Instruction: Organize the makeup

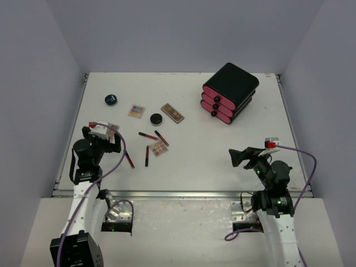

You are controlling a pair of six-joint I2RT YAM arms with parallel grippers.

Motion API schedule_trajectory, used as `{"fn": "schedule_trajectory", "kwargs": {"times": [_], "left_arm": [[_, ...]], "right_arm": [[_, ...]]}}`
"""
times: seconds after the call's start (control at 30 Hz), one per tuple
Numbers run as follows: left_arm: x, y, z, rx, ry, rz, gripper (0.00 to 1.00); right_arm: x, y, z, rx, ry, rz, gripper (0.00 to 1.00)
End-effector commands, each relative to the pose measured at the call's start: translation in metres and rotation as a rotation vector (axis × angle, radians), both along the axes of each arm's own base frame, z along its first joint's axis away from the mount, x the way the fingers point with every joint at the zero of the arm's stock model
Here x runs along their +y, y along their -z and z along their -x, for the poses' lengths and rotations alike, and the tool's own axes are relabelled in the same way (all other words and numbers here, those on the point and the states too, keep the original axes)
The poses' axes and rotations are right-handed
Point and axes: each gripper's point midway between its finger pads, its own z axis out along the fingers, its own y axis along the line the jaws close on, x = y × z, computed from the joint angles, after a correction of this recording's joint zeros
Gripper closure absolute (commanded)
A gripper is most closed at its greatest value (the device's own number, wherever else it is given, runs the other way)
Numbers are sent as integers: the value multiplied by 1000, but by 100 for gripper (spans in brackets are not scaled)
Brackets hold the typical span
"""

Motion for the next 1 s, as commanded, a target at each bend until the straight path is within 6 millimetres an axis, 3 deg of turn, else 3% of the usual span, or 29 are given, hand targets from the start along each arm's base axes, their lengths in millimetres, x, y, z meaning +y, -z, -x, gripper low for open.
{"fn": "schedule_trajectory", "kwargs": {"times": [0.0, 0.1, 0.13, 0.2, 0.23, 0.27, 0.33, 0.4, 0.5, 0.6, 0.63, 0.7, 0.8, 0.9, 0.97], "left_arm": [[9, -41, -13, -96, -76, 70, 0], [-19, -69, -20, -114, 162, -51, 0], [-34, -92, -23, -141, 280, -83, 0], [-55, -109, -26, -124, 412, -51, 0], [-62, -133, -38, -116, 428, -25, 1], [-75, -135, -56, -41, 437, 16, 4], [-95, -148, -76, 4, 459, -11, 10], [-126, -168, -98, 7, 500, -75, 9], [-173, -147, -127, 56, 543, -205, 4], [-214, -115, -143, 117, 600, -283, 5], [-228, -115, -149, 115, 623, -283, 8], [-278, -88, -161, 168, 709, -264, 11], [-325, -90, -179, 157, 766, -197, 12], [-363, -114, -198, 104, 791, -81, 19], [-384, -106, -202, 106, 810, -84, 21]], "right_arm": [[-8, -43, 1, -101, 70, -66, 1], [-7, -60, -1, -100, 75, -119, 1], [-3, -75, -4, -136, 48, -110, 1], [0, -95, -8, -162, 29, -105, 1], [1, -103, -17, -127, 29, -102, 1], [0, -125, -26, -120, 32, -97, 1], [-1, -133, -45, -60, 45, -77, 1], [-7, -140, -75, 18, 89, -72, 7], [-14, -148, -131, 133, 152, -53, 22], [-21, -149, -175, 199, 195, -17, 20], [-26, -147, -187, 215, 224, -2, 18], [-38, -149, -220, 214, 299, 16, 16], [-46, -127, -258, 232, 356, 34, 17], [-44, -116, -291, 226, 346, 44, 18], [-40, -125, -312, 205, 316, 60, 19]]}}
